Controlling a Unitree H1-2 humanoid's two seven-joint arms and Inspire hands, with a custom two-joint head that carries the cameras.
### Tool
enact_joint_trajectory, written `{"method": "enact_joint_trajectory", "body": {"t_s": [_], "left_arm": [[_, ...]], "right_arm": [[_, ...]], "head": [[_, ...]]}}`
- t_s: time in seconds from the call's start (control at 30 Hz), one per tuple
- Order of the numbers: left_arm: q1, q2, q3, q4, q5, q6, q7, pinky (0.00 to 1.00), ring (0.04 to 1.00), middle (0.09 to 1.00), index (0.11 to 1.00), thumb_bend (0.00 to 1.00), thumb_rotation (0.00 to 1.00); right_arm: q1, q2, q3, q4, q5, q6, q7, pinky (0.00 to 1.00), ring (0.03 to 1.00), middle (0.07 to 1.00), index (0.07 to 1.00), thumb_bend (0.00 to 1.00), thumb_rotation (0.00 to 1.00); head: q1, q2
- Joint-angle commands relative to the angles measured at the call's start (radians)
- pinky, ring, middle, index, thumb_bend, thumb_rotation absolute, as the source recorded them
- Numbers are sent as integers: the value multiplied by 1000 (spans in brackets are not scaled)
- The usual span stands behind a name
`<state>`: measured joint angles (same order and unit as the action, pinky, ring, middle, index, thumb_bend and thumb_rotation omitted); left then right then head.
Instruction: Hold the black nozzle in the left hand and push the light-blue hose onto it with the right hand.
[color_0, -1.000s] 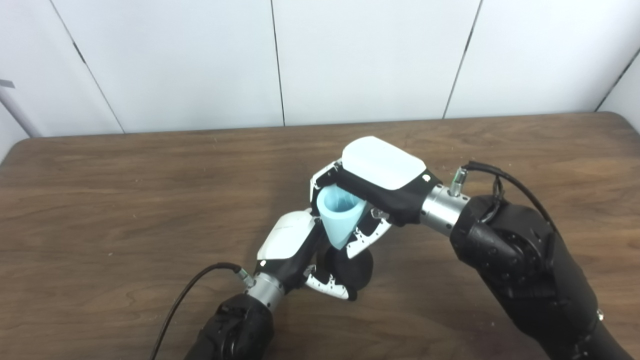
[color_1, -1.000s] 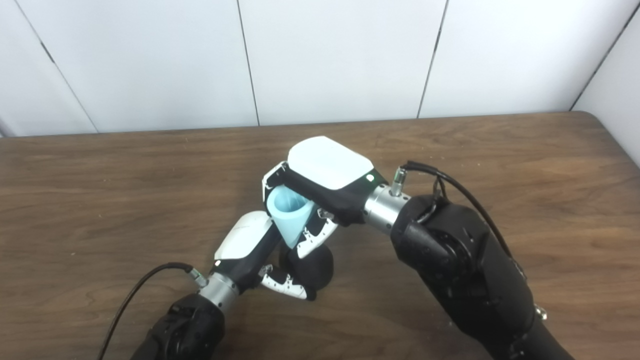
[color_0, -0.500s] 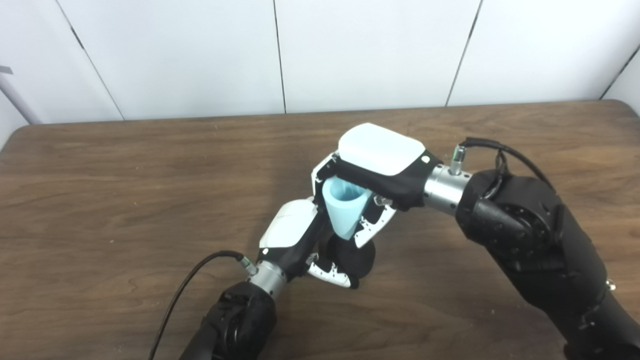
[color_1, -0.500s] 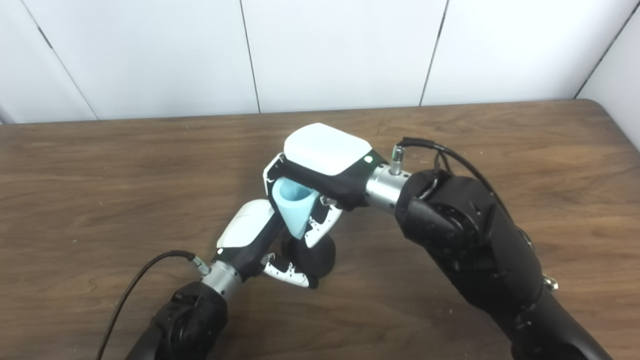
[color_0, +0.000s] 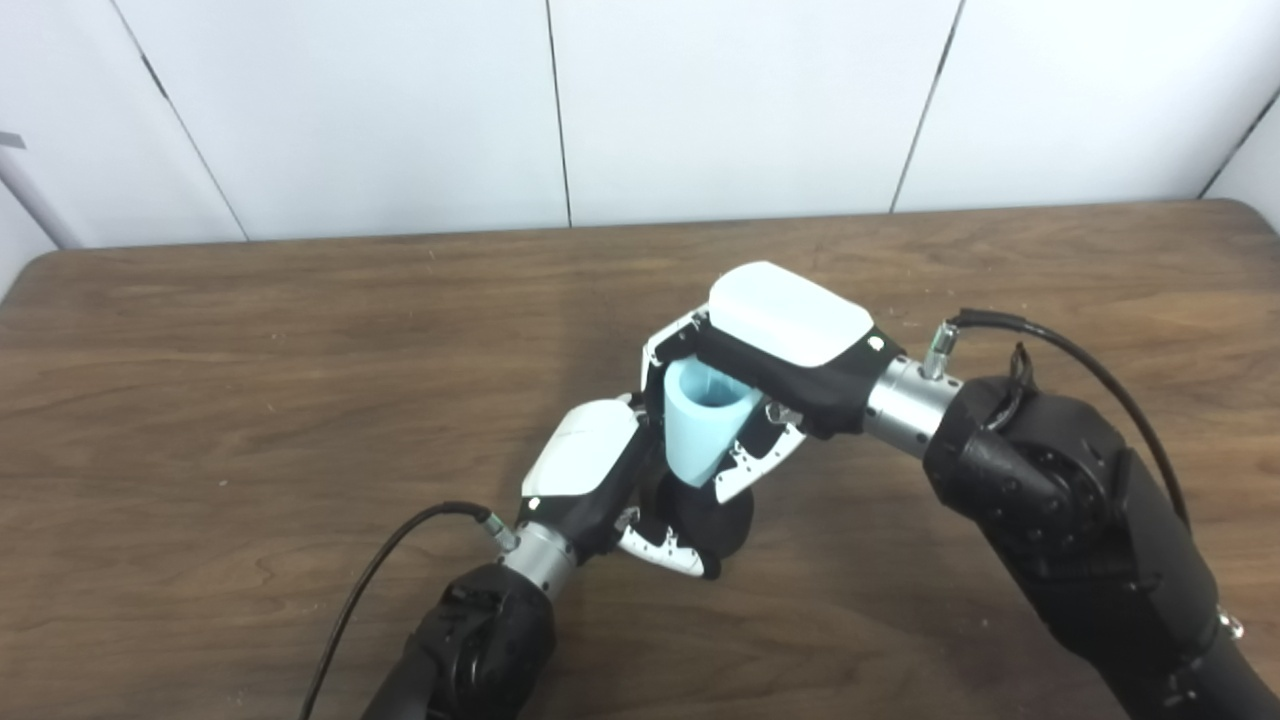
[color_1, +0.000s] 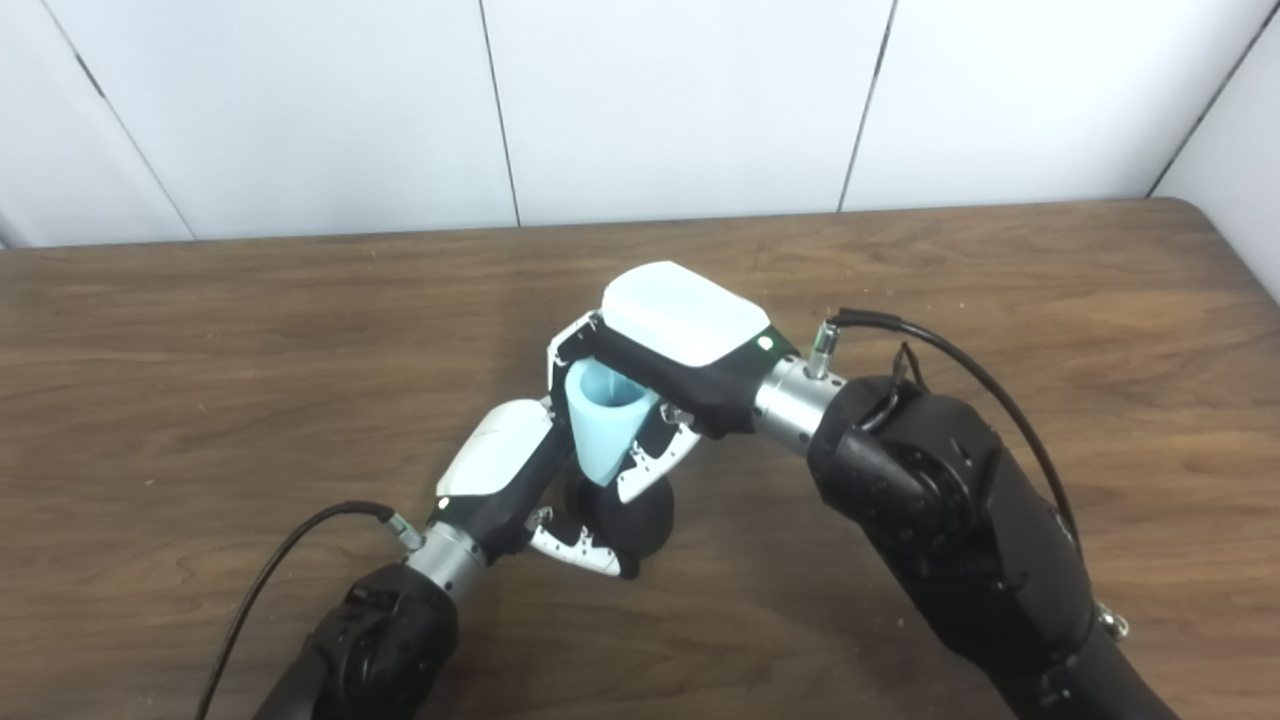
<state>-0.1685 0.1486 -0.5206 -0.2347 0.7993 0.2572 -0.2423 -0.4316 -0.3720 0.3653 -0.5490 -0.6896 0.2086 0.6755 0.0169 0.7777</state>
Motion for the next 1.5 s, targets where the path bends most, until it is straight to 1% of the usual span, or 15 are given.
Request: {"method": "enact_joint_trajectory", "body": {"t_s": [0.0,0.07,0.1,0.13,0.17,0.27,0.37,0.53,0.73,0.8,0.83,0.97,1.1,1.23,1.47], "left_arm": [[18,10,-19,14,13,13,-54,935,696,484,487,524,0],[18,10,-19,14,13,12,-53,935,697,484,487,524,0],[19,10,-19,14,13,12,-53,935,696,489,486,523,0],[19,11,-18,13,13,12,-53,935,695,495,484,523,0],[18,10,-18,14,12,12,-54,935,695,497,484,522,0],[17,8,-17,17,9,12,-54,936,701,517,476,520,0],[15,7,-17,21,6,11,-52,936,709,525,472,519,0],[12,5,-20,24,11,16,-56,937,722,525,470,519,0],[19,-4,-14,16,3,27,-54,947,720,519,478,519,0],[21,-7,-15,16,5,29,-54,947,720,550,466,513,0],[21,-6,-17,16,10,27,-54,946,722,514,479,519,0],[18,1,-22,11,14,26,-65,943,795,519,472,519,0],[16,0,-24,10,22,31,-70,943,737,504,480,522,0],[13,2,-23,25,18,15,-58,926,685,458,492,524,0],[12,-3,-21,24,28,17,-62,910,704,494,485,523,0]], "right_arm": [[17,-9,10,16,-16,-21,2,433,432,518,516,508,0],[21,-8,17,15,-27,-38,-9,554,440,511,509,517,0],[22,-8,24,11,-41,-48,-10,629,550,597,503,519,63],[23,-8,30,8,-51,-55,-11,714,656,680,627,680,72],[22,-9,38,-3,-67,-60,-3,742,692,708,669,735,75],[17,-11,50,-22,-92,-73,14,919,857,841,780,829,212],[9,-17,57,-23,-109,-91,25,956,903,880,805,859,266],[-21,-39,48,-29,-116,-119,50,1000,999,996,925,975,478],[-25,-20,7,-64,-97,-90,57,1000,1000,1000,960,992,583],[-31,-12,-9,-82,-95,-77,65,1000,1000,1000,964,978,611],[-34,-9,-20,-91,-94,-73,68,1000,1000,1000,964,971,626],[-41,-6,-73,-121,-73,-65,61,1000,1000,1000,964,905,667],[-41,-13,-121,-167,-60,-67,65,1000,1000,1000,966,810,760],[-36,-9,-165,-216,-27,-51,62,1000,1000,1000,957,758,775],[-16,7,-168,-236,-9,-110,26,1000,1000,1000,946,709,809]], "head": [[0,2],[-1,2],[-2,1],[-2,1],[-2,1],[-2,0],[0,-3],[-2,-3],[-2,-1],[1,-2],[2,-1],[4,0],[4,0],[7,-1],[11,-2]]}}
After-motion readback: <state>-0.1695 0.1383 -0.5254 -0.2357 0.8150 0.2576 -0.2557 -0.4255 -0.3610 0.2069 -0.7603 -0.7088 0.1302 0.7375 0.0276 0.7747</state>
